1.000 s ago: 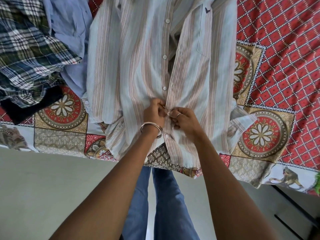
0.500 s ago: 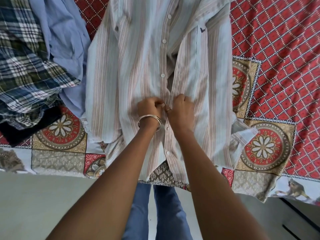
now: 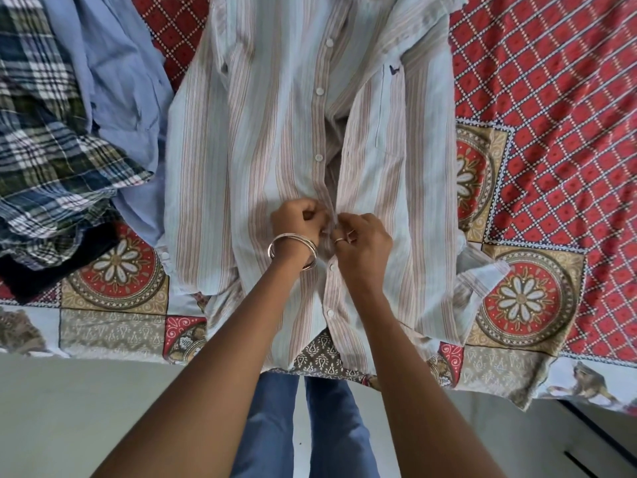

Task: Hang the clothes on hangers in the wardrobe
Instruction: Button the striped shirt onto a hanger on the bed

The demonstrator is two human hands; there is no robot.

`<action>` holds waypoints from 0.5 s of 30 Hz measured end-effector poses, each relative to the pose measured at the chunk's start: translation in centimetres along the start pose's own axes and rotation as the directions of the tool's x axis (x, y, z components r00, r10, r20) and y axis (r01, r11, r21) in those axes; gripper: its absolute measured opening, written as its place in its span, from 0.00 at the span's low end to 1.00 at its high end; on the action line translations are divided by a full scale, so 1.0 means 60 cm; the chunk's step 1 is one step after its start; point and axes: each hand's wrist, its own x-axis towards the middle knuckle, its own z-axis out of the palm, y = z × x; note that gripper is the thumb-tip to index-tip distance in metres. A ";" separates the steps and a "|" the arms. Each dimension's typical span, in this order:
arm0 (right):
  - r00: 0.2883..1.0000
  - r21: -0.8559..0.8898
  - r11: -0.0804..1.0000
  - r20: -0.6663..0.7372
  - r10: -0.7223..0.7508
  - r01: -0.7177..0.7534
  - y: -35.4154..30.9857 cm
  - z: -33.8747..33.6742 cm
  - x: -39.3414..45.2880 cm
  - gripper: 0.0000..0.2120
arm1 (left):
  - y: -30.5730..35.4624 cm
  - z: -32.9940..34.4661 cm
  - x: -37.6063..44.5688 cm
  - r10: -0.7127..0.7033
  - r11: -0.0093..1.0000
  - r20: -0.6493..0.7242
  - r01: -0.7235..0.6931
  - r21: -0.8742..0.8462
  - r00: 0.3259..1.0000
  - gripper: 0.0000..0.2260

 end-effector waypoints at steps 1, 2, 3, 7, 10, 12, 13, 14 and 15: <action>1.000 0.008 1.000 0.005 0.003 -0.003 0.000 0.000 -0.001 0.08 | 0.000 0.000 -0.003 -0.004 1.000 0.011 0.004 -0.021 1.000 0.02; 1.000 0.019 1.000 0.014 0.017 -0.018 0.000 0.001 0.000 0.08 | -0.002 -0.001 -0.004 -0.008 1.000 0.016 0.009 -0.026 1.000 0.02; 0.999 0.031 0.999 0.030 0.034 -0.035 0.001 -0.002 0.002 0.08 | -0.001 0.001 -0.006 -0.008 1.000 0.017 0.009 -0.030 1.000 0.02; 0.991 0.081 0.994 0.111 0.071 -0.080 -0.003 -0.013 0.011 0.08 | 0.006 -0.002 -0.004 0.014 1.000 0.062 -0.013 -0.011 0.998 0.03; 0.977 0.112 0.985 0.185 0.108 -0.130 -0.006 -0.029 0.015 0.06 | 0.013 -0.004 -0.010 0.034 0.999 0.093 -0.035 0.015 0.995 0.04; 0.965 0.118 0.982 0.238 0.115 -0.146 -0.004 -0.034 0.018 0.05 | 0.016 -0.001 -0.014 0.045 0.998 0.098 -0.048 0.033 0.994 0.04; 0.961 0.139 0.979 0.253 0.110 -0.149 -0.003 -0.037 0.020 0.06 | 0.020 0.003 -0.016 0.052 0.997 0.080 -0.056 0.048 0.995 0.04; 0.960 0.165 0.973 0.256 0.114 -0.160 -0.001 -0.040 0.021 0.07 | 0.022 0.007 -0.018 0.053 0.997 0.062 -0.057 0.055 0.997 0.04; 0.961 0.195 0.966 0.248 0.121 -0.171 0.000 -0.041 0.024 0.07 | 0.024 0.010 -0.017 0.050 0.997 0.046 -0.053 0.051 0.998 0.04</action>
